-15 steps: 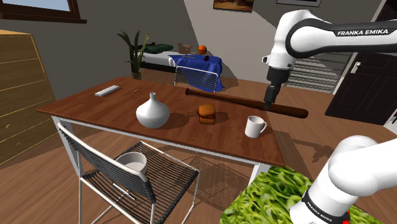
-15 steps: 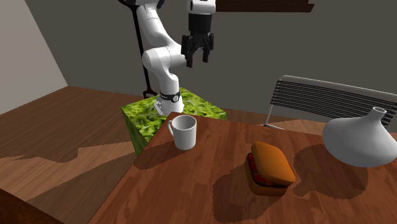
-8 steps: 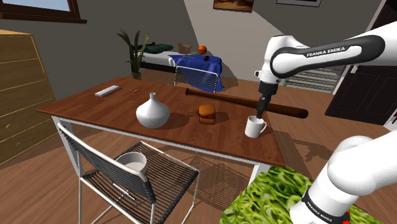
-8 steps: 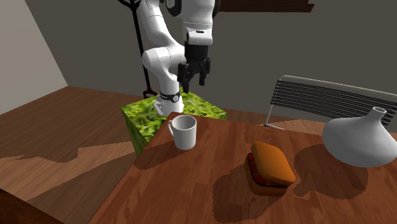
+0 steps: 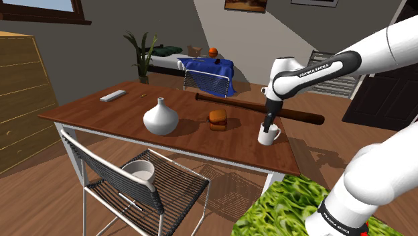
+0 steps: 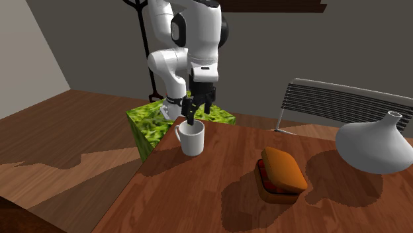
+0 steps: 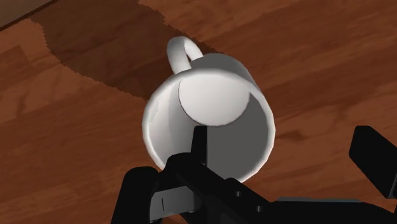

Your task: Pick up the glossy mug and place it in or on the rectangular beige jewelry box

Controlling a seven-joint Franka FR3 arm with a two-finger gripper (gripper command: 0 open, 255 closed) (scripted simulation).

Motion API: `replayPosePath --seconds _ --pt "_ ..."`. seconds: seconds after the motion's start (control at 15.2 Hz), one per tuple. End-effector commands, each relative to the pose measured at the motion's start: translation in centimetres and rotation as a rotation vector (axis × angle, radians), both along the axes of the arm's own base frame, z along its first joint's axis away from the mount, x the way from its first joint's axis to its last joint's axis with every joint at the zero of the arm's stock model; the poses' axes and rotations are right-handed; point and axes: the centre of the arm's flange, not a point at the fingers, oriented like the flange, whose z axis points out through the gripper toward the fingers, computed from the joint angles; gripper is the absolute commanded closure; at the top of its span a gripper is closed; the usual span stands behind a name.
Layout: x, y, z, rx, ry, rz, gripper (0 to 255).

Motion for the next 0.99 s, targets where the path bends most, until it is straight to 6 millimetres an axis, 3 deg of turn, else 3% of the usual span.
replayPosePath --seconds 0.0,0.33,0.86,0.92 --pt "0.3 -0.3 -1.1 -0.001 -0.001 0.002 0" --pt "0.2 -0.5 -4.0 -0.001 -0.001 0.002 0" --pt "0.2 -0.5 -4.0 -0.001 -0.001 0.002 0" --pt "0.2 -0.5 -4.0 -0.001 -0.001 0.002 255"
